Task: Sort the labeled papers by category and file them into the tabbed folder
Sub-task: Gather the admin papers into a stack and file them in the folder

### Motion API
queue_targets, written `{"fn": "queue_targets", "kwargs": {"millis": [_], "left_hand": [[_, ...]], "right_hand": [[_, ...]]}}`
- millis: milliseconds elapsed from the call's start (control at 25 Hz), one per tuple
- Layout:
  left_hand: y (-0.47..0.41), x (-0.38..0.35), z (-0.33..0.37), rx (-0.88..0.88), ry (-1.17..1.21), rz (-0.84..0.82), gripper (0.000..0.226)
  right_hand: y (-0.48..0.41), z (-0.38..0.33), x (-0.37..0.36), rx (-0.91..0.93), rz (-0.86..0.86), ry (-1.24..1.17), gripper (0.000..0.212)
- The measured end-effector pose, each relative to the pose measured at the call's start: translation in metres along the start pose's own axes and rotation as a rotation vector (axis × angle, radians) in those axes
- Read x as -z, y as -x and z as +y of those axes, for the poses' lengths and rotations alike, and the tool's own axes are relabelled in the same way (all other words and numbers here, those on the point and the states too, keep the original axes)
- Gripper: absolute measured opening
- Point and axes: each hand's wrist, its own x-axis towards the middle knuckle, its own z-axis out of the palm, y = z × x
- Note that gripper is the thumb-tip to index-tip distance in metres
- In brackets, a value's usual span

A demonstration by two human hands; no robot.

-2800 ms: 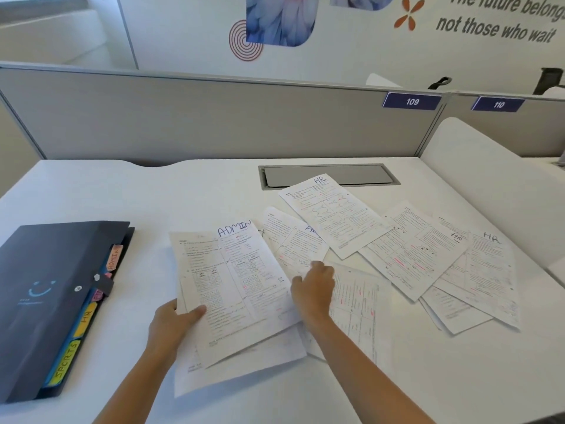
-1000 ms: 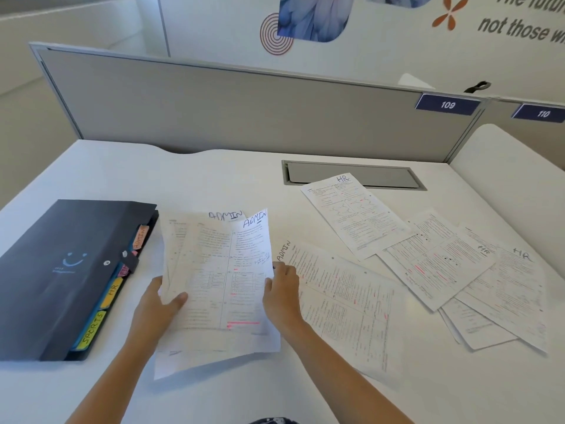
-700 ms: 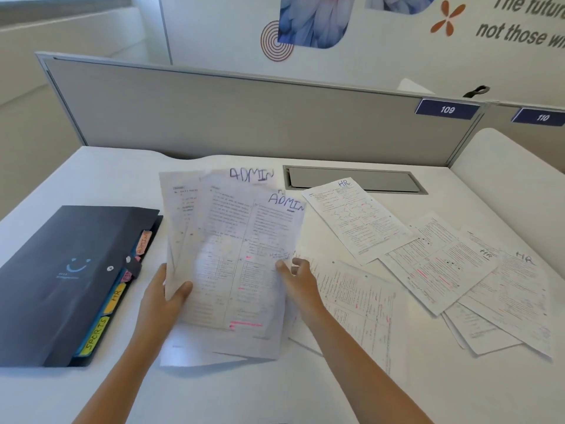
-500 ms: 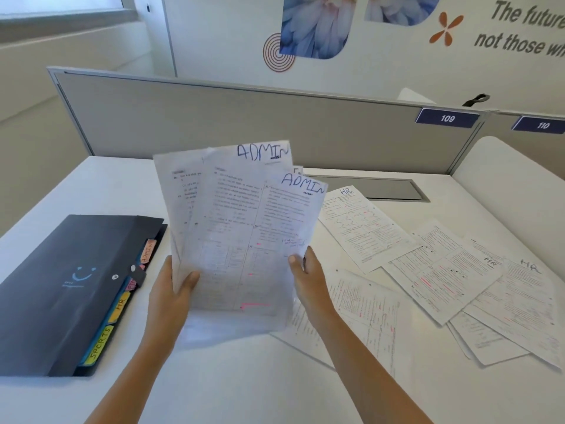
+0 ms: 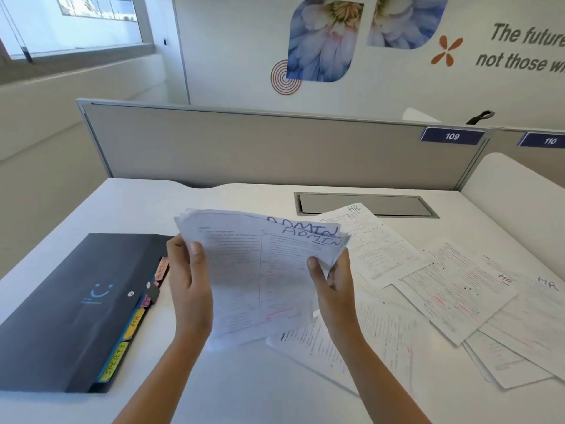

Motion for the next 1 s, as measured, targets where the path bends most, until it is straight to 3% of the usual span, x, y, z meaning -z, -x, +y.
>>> {"fn": "queue_targets", "kwargs": {"millis": [80,240,320,440,600,800,1000], "left_hand": [[0.0,-0.001,0.001,0.029,-0.007,-0.011,0.018],[0.0,0.002,0.01,-0.034,0.036,0.053,0.01],[0.004,0.002,0.008,-0.04,0.045,0.059,0.019],[0.016,0.002,-0.007,0.068,0.058,-0.006,0.034],[0.031,0.002,-0.025,0.208,0.038,-0.093,0.018],[0.032,0.0,-0.026,0.187,0.039,-0.005,0.025],[0.047,0.005,-0.038,0.352,-0.005,-0.135,0.013]], "right_hand": [[0.002,-0.002,-0.002,0.004,0.013,-0.001,0.051],[0.003,-0.012,0.002,0.062,0.05,-0.038,0.033],[0.006,-0.012,0.004,0.062,0.063,-0.048,0.031],[0.015,-0.002,0.004,0.018,0.028,-0.015,0.025],[0.025,0.004,0.0,-0.044,-0.013,-0.004,0.033],[0.02,0.01,0.0,-0.051,0.014,-0.013,0.009],[0.031,0.03,0.001,-0.136,-0.011,0.099,0.024]]}}
